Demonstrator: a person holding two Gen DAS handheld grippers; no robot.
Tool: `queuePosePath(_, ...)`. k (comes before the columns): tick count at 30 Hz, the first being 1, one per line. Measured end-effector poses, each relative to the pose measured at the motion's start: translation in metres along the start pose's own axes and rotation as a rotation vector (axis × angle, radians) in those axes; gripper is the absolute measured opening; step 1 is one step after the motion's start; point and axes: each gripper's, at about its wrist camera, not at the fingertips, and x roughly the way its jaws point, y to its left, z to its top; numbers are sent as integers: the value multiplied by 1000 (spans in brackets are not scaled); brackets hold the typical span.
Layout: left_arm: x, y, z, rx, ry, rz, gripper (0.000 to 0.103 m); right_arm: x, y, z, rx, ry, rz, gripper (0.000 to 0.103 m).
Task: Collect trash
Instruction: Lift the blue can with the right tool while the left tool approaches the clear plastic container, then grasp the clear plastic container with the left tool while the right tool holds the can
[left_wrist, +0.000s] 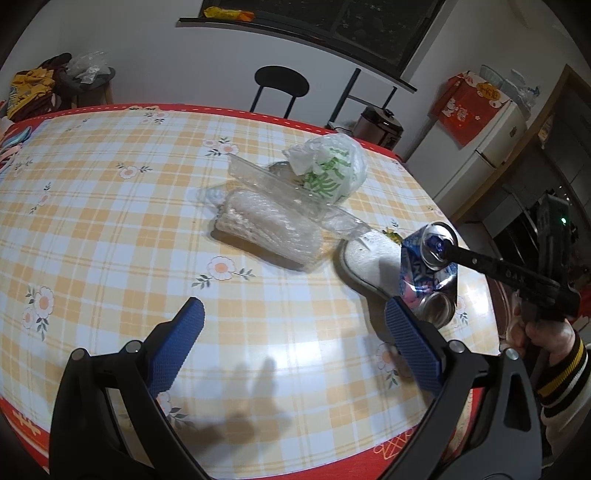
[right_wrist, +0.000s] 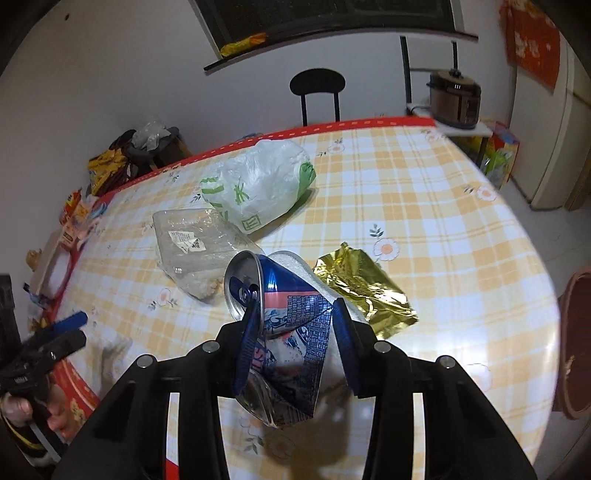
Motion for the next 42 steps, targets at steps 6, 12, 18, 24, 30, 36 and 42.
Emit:
queuePosePath(6, 11, -4, 6, -43, 35, -65, 78, -16, 0, -18, -33, -8, -63, 40)
queuePosePath(12, 39, -2, 28, -141, 77, -102, 64, -22, -14, -30, 15, -8, -77, 40)
queuePosePath(18, 74, 3, 67, -341, 96, -159, 60, -26, -22, -33, 32, -11, -83, 40)
queuePosePath(24, 102, 7, 82, -473, 131, -169, 46, -29, -29, -36, 43, -5, -92, 40)
queuePosePath(30, 118, 9, 82, -517, 156, -146, 43, -33, -37, -36, 55, -7, -99, 40)
queuePosePath(36, 132, 10, 75, -516, 179, -109, 41, -33, -41, -40, 68, 0, -98, 40)
queuePosePath(42, 121, 7, 73, -442, 145, -74, 24, -36, -44, -39, 79, -8, -96, 40)
